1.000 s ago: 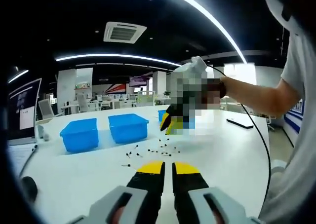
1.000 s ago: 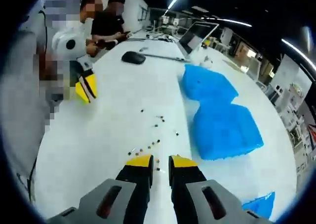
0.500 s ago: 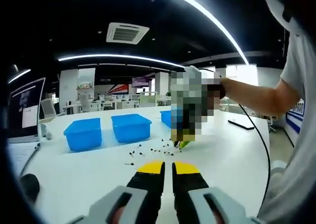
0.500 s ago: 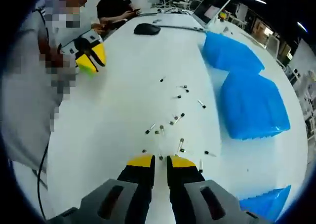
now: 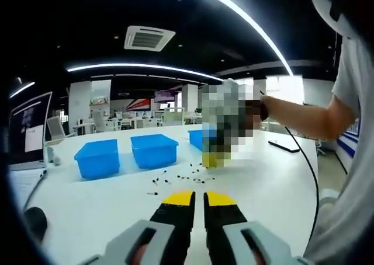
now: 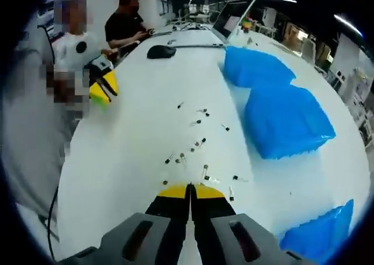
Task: Pick up the resistors one by one and place each resistor into its matching bin, sorting the parts by color and model until every resistor is separated into the correct bin for its type
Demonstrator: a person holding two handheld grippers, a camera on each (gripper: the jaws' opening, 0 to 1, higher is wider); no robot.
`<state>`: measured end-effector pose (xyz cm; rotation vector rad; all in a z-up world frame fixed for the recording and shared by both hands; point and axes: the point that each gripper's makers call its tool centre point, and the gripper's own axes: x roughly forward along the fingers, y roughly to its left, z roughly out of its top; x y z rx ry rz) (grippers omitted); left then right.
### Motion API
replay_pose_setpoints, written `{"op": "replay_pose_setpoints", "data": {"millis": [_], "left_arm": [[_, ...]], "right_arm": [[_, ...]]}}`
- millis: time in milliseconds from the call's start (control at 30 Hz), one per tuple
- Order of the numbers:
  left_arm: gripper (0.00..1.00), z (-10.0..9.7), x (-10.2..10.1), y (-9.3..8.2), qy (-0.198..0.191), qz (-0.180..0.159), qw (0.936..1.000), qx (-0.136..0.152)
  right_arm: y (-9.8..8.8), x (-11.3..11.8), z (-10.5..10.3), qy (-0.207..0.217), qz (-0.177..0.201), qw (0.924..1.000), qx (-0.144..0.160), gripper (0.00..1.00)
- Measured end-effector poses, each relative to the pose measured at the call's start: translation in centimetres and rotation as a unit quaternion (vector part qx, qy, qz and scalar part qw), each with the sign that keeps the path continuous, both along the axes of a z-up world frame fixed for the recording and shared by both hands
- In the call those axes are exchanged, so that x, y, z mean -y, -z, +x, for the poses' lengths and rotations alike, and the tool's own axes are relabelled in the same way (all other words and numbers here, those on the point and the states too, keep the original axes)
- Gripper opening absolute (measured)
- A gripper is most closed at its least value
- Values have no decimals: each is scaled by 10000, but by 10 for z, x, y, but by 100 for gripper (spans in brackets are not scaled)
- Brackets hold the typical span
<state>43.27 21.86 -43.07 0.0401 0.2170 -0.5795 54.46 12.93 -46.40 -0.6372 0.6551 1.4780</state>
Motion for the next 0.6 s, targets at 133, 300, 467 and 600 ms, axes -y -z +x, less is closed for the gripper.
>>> {"op": "replay_pose_setpoints", "data": {"millis": [133, 300, 467, 600], "left_arm": [[9, 1, -4, -2, -38, -23, 10000, -4], [10, 3, -3, -5, -84, -122, 9999, -10], [10, 3, 3, -7, -9, -87, 10000, -19], [10, 1, 5, -8, -1, -83, 10000, -23]], "right_arm": [[-17, -8, 13, 477, 949, 9943, -77, 4], [-49, -29, 36, 897, 2017, 9753, -18, 4], [-100, -52, 79, 1574, 3247, 9326, 58, 4], [-110, -64, 108, 2002, 3568, 9124, 121, 4]]}}
